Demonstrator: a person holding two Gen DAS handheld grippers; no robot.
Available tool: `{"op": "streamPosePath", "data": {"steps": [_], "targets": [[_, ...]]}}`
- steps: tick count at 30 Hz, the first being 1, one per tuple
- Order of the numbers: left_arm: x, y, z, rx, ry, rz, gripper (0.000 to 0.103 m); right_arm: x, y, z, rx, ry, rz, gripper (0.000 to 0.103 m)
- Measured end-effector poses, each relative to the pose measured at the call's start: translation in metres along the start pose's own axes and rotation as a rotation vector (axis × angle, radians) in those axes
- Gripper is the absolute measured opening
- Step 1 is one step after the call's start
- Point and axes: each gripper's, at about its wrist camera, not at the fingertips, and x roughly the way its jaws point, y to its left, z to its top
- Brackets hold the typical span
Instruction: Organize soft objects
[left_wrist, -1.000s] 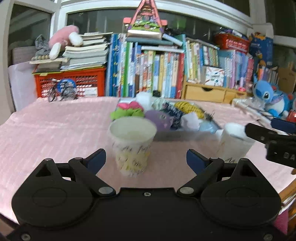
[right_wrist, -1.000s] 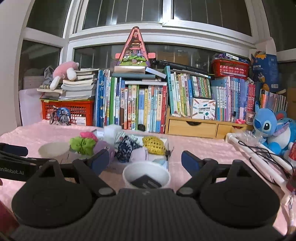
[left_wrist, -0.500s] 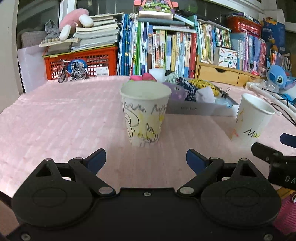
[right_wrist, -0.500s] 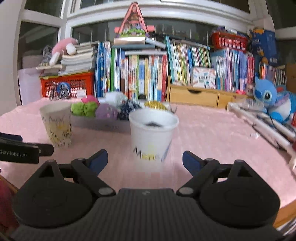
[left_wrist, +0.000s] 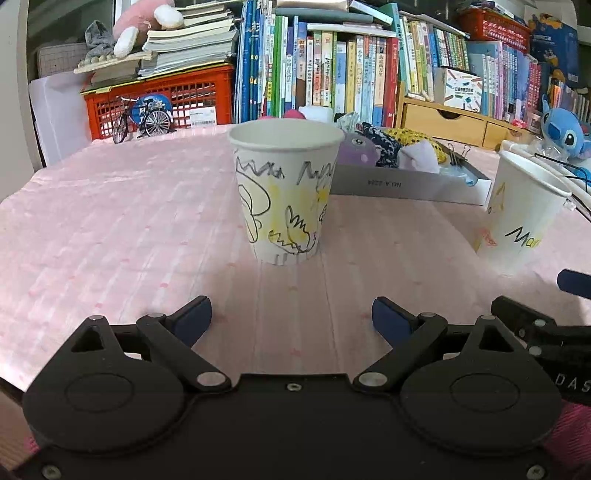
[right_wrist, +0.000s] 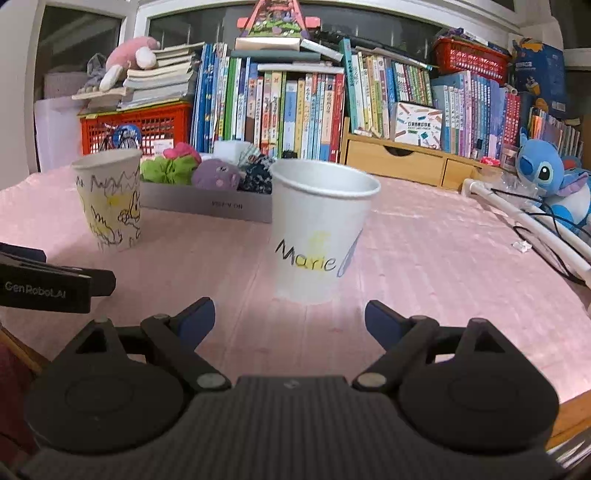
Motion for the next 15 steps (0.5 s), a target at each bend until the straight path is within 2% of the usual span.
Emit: {"op": "streamPosePath", "data": {"steps": [4, 8, 15], "targets": [[0.0033, -0.0013, -0.0012, 0.008, -0.003, 0.012, 0.097, 0.0050, 0.0016, -0.0023, -0.007, 0.018, 0.000, 0.095], [0.0061, -0.0013, 0.0001, 0.005, 0.001, 0.009, 0.103, 0.0077, 0.0007, -0.0038, 0.000, 0.020, -0.018, 0.102], [0.0092, -0.0027, 0.0024, 0.013, 0.016, 0.012, 0.103, 0.0115, -0.0024, -0.0039, 0.014, 0.029, -0.010, 0.103]]}}
